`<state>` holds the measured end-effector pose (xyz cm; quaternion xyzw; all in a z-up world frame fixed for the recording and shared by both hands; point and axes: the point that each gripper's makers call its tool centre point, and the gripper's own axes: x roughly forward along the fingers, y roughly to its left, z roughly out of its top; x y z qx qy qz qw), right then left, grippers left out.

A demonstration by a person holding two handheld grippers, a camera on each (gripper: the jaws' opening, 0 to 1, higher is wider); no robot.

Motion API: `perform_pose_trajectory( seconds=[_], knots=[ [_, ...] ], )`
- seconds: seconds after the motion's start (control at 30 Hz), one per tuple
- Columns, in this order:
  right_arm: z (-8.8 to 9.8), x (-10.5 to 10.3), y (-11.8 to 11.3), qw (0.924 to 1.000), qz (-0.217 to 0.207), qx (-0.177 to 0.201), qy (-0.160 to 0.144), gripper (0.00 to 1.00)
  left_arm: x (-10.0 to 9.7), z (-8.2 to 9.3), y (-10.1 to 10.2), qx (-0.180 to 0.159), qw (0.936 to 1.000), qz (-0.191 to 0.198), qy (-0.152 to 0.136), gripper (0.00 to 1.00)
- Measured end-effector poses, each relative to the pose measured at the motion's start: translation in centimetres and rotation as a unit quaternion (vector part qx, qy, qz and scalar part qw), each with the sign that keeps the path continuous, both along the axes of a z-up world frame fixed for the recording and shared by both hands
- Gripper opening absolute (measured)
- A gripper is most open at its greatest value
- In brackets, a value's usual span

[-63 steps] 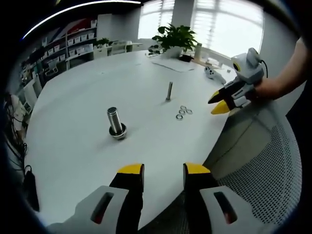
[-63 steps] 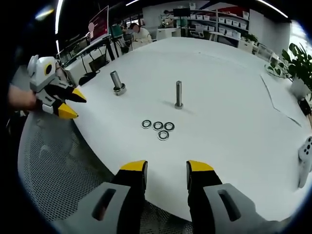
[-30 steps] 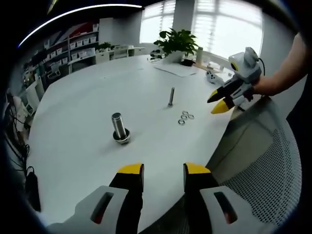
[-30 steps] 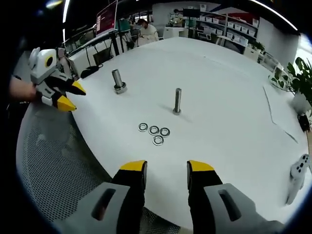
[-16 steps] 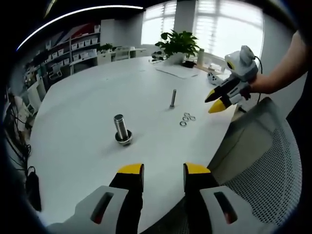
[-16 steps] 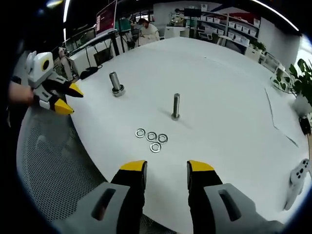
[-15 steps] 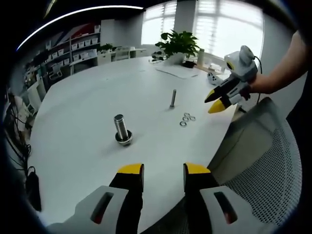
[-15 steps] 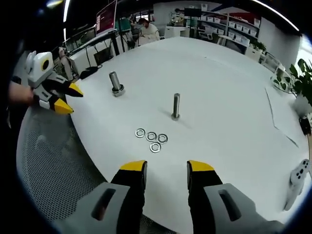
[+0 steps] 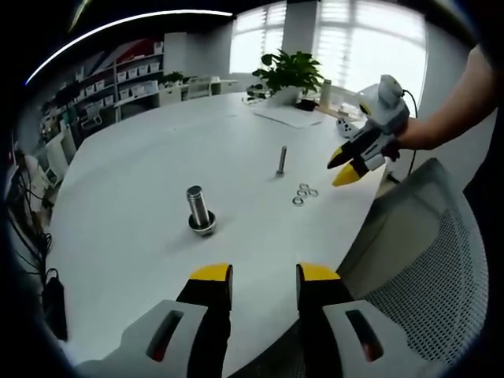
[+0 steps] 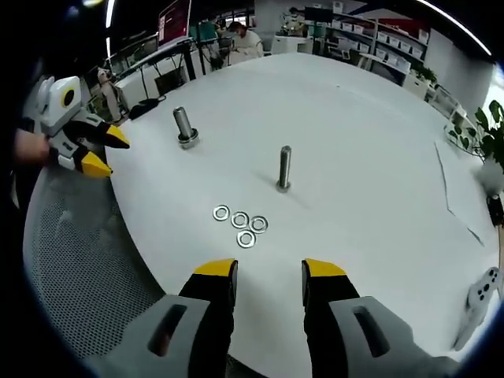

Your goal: Place the washer onto the threaded stud by aligning its center hole with the stud, sliding it down to the base, and recovering from edge contact or off-axis alignment until the washer reaches the visible bottom stop.

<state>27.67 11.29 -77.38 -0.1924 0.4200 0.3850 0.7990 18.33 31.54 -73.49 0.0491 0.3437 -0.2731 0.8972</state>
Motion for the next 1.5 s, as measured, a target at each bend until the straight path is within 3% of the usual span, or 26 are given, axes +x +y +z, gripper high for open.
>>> perform_pose_trajectory(
  seconds=[0.43,1.2,1.5],
  knots=[
    [-0.7,0.5,0.9,0.9994,0.028,-0.018,0.002,0.35,0.0,0.1,0.1,-0.001,1.0000,0.005,-0.002,0.30],
    [-1.6,1.4,0.5,0.9995,0.008,-0.021,0.019,0.33,-0.1,-0.1,0.1,0.001,1.0000,0.000,0.004,0.30],
    [-1.8,0.6,2.4,0.9989,0.029,-0.017,0.033,0.31,-0.1,-0.1,0.1,0.000,1.0000,0.000,0.004,0.30]
  ],
)
